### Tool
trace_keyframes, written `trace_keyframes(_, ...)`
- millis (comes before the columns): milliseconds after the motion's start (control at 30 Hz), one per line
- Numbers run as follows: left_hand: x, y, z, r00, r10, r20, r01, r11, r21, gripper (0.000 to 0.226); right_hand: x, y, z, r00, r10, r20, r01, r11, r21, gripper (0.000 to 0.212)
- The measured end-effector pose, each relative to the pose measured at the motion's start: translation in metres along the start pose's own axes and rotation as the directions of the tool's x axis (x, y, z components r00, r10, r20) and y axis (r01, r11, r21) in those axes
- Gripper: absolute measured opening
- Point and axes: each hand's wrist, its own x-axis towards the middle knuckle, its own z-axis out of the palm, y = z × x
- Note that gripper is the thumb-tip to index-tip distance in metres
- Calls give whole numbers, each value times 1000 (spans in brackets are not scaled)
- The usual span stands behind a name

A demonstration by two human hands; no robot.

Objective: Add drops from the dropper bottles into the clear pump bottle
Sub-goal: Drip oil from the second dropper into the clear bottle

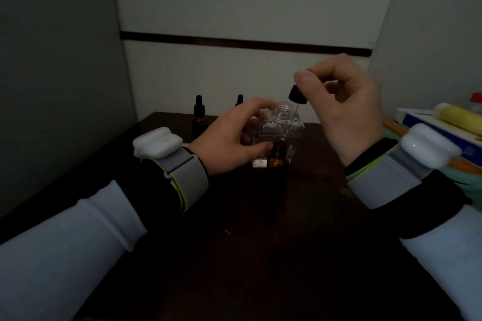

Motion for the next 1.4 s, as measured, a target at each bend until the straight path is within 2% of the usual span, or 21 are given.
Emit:
trace_keyframes(233, 0, 2, 0, 1000, 3, 5, -3, 1000, -10, 58, -3, 2, 3, 996, -42, 83, 49, 995, -82, 14)
trace_keyframes(733, 0, 2, 0, 1000, 10, -1, -10, 1000, -4, 57, -3, 5, 0, 988, -39, 148, 54, 994, -99, 14)
trace_keyframes(833, 0, 2, 0, 1000, 11, -2, -11, 1000, -5, 57, -1, 2, -1, 996, -42, 84, 47, 997, -60, 13)
trace_keyframes(967, 0, 1, 0, 1000, 9, -2, -9, 1000, -3, 56, 4, -4, -7, 994, -34, -104, 40, 998, 51, 5)
trace_keyframes(1033, 0, 1, 0, 1000, 5, 4, -5, 1000, -5, 57, 6, -5, -8, 988, -33, -149, 42, 997, 59, 2)
trace_keyframes(1133, 0, 2, 0, 1000, 6, 7, -6, 1000, -3, 56, 5, -3, -6, 993, -38, -111, 41, 999, 28, 3)
trace_keyframes(1300, -1, 4, 0, 1000, 9, 6, -9, 1000, -7, 55, -2, 6, 2, 998, -6, 59, 13, 991, -133, 7)
trace_keyframes(1400, 0, 4, 0, 1000, 2, 7, -2, 1000, -4, 57, -5, 9, 5, 997, 12, 74, 0, 987, -159, 10)
